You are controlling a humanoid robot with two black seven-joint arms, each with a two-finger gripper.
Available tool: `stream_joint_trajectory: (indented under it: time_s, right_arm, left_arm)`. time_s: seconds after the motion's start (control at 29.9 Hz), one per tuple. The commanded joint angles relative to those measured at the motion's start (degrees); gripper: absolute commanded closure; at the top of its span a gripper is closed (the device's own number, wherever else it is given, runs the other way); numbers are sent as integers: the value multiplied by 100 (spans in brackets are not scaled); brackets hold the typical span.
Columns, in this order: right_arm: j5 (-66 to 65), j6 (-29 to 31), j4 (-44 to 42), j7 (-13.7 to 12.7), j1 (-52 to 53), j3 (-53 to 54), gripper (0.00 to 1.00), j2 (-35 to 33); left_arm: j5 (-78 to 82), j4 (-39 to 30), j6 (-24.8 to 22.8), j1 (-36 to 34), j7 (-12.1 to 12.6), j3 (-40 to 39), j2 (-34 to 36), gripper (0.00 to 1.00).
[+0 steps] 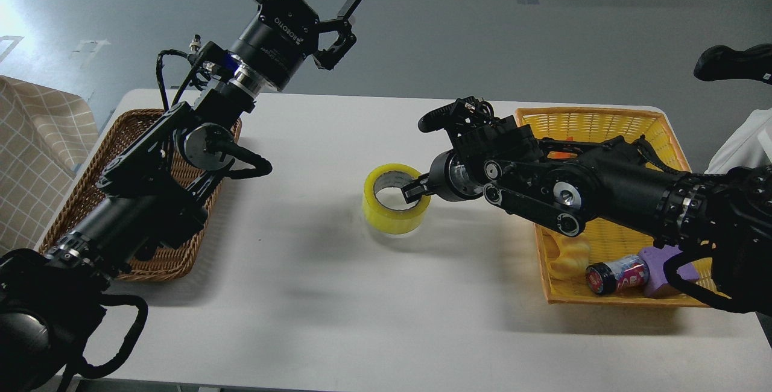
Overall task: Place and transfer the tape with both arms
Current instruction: 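Lower the tape roll onto the table center and release it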
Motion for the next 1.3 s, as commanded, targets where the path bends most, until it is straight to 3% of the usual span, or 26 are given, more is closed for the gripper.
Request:
stream_joint_trajectory:
  time_s: [0.0, 1.27]
  right_arm:
    - [-9, 0, -8, 3, -18, -8, 100, 0]
    - [-35, 0, -70, -6, -149, -184, 100, 0]
  left_arm:
    - [0, 1, 0, 0, 0, 1, -9, 2]
    - [0, 1, 0, 0, 0, -17, -9, 2]
